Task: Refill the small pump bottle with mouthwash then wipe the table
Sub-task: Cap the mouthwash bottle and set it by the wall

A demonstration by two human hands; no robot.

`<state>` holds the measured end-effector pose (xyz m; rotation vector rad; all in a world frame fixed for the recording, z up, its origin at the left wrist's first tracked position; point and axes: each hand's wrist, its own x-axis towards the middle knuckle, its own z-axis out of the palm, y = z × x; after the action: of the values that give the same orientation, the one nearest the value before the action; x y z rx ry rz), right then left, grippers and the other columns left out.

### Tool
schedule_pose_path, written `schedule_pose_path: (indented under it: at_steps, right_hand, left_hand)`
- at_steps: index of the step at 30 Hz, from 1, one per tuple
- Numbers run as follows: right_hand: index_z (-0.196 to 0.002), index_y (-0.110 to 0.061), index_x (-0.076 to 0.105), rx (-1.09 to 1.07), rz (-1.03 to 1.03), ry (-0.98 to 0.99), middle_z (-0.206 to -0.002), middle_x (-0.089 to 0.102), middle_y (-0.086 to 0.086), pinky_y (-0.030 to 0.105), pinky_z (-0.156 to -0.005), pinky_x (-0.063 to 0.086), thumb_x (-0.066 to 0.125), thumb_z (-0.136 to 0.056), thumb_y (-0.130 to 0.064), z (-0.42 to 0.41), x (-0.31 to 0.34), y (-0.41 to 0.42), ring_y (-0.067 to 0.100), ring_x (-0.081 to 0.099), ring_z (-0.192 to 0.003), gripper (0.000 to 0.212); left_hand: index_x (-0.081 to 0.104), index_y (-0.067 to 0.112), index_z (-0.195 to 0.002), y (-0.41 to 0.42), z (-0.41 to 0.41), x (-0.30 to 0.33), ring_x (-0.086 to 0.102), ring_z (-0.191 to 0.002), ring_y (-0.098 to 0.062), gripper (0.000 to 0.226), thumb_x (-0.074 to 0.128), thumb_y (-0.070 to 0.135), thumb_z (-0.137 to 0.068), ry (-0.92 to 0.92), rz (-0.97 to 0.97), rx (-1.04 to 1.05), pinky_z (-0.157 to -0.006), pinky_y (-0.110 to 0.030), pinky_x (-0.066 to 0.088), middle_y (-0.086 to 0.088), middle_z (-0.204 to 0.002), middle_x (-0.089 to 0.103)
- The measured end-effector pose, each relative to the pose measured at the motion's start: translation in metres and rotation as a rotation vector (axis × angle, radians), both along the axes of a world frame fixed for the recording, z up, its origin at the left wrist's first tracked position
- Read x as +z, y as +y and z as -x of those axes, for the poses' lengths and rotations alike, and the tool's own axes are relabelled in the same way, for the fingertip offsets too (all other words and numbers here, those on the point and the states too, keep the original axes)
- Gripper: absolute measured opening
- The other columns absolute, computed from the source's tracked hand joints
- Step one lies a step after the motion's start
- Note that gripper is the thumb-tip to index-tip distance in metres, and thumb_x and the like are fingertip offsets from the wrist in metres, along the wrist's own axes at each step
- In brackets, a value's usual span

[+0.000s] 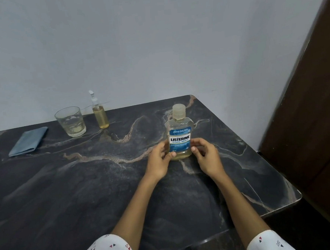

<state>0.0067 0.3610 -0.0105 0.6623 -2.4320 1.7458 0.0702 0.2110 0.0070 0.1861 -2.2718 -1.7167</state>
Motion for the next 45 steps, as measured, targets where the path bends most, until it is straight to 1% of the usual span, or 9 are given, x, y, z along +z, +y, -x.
schedule_pose_path:
  at_steps: [5,12,16,19,24,29,32,36,45]
  right_hand:
    - [-0.116,-0.012,0.063,-0.036,-0.035,0.0,-0.103,0.06,-0.018,-0.001,-0.073,0.042,0.054,-0.092,0.003,-0.001,0.001,0.0,-0.014,0.055,-0.089,0.03]
    - [-0.116,-0.013,0.065,-0.08,-0.027,-0.039,-0.109,0.065,-0.007,0.023,-0.089,0.05,0.058,-0.088,0.006,-0.004,0.003,0.002,0.005,0.061,-0.098,0.034]
    - [-0.111,-0.013,0.068,-0.097,-0.02,-0.055,-0.101,0.067,-0.008,0.011,-0.076,0.047,0.064,-0.086,0.001,-0.005,0.002,0.002,0.002,0.062,-0.09,0.029]
    - [-0.11,-0.009,0.069,-0.112,0.009,-0.087,-0.103,0.07,0.0,0.015,-0.08,0.048,0.066,-0.085,-0.001,-0.005,0.001,0.002,0.005,0.063,-0.092,0.027]
    - [-0.112,-0.007,0.068,-0.092,-0.02,-0.079,-0.107,0.071,0.004,0.017,-0.083,0.049,0.066,-0.085,-0.001,-0.002,0.001,-0.005,0.006,0.064,-0.094,0.027]
    - [-0.112,-0.008,0.069,-0.076,-0.001,-0.021,-0.105,0.071,0.003,0.012,-0.08,0.051,0.067,-0.085,-0.001,0.018,0.026,-0.035,0.002,0.065,-0.089,0.028]
    - [-0.112,-0.008,0.069,-0.052,-0.018,0.051,-0.105,0.071,0.004,0.006,-0.073,0.049,0.066,-0.085,-0.001,0.041,0.051,-0.063,-0.003,0.061,-0.081,0.028]
    - [-0.116,-0.009,0.067,-0.009,-0.098,0.053,-0.113,0.069,0.006,0.026,-0.089,0.052,0.059,-0.089,0.003,0.071,0.069,-0.108,0.009,0.061,-0.097,0.031]
    - [-0.133,-0.007,0.053,0.074,-0.152,-0.101,-0.13,0.058,0.008,0.035,-0.104,0.042,0.057,-0.091,0.003,0.113,0.048,-0.184,0.021,0.054,-0.121,0.044]
  left_hand:
    - [0.038,0.005,-0.14,0.003,-0.013,-0.005,0.045,-0.13,-0.019,0.055,0.055,-0.005,-0.089,-0.009,-0.014,0.205,-0.101,-0.021,0.038,-0.009,-0.143,0.045]
    - [0.043,0.001,-0.137,0.008,-0.02,-0.004,0.05,-0.126,-0.017,0.047,0.049,-0.009,-0.091,0.005,0.058,0.238,-0.096,-0.012,0.036,-0.011,-0.138,0.051]
    - [0.041,0.002,-0.138,0.014,-0.021,-0.004,0.047,-0.129,-0.017,0.05,0.047,-0.012,-0.09,-0.012,0.042,0.194,-0.103,-0.019,0.037,-0.011,-0.14,0.049]
    - [0.04,0.006,-0.14,0.015,-0.02,-0.006,0.047,-0.128,-0.014,0.052,0.047,-0.011,-0.091,-0.021,0.056,0.204,-0.099,-0.012,0.034,-0.007,-0.14,0.049]
    - [0.035,0.015,-0.143,0.006,-0.017,-0.007,0.045,-0.13,-0.013,0.059,0.043,-0.012,-0.091,-0.058,0.076,0.187,-0.105,-0.02,0.035,-0.004,-0.144,0.045]
    - [0.033,0.014,-0.144,-0.019,-0.002,0.011,0.046,-0.13,-0.016,0.064,0.041,-0.017,-0.09,-0.021,0.055,0.181,-0.097,-0.009,0.032,-0.005,-0.144,0.045]
    - [0.029,0.016,-0.146,-0.045,0.012,0.029,0.047,-0.128,-0.015,0.065,0.043,-0.014,-0.09,-0.011,0.056,0.169,-0.098,-0.015,0.035,-0.001,-0.145,0.044]
    - [0.02,0.016,-0.149,-0.089,0.036,0.044,0.04,-0.134,-0.017,0.067,0.044,-0.01,-0.092,-0.038,0.064,0.134,-0.108,-0.027,0.032,-0.003,-0.15,0.035]
    - [0.007,0.016,-0.151,-0.16,0.101,0.024,0.028,-0.141,-0.022,0.072,0.039,-0.011,-0.093,-0.157,0.083,0.136,-0.116,-0.043,0.025,-0.007,-0.155,0.027]
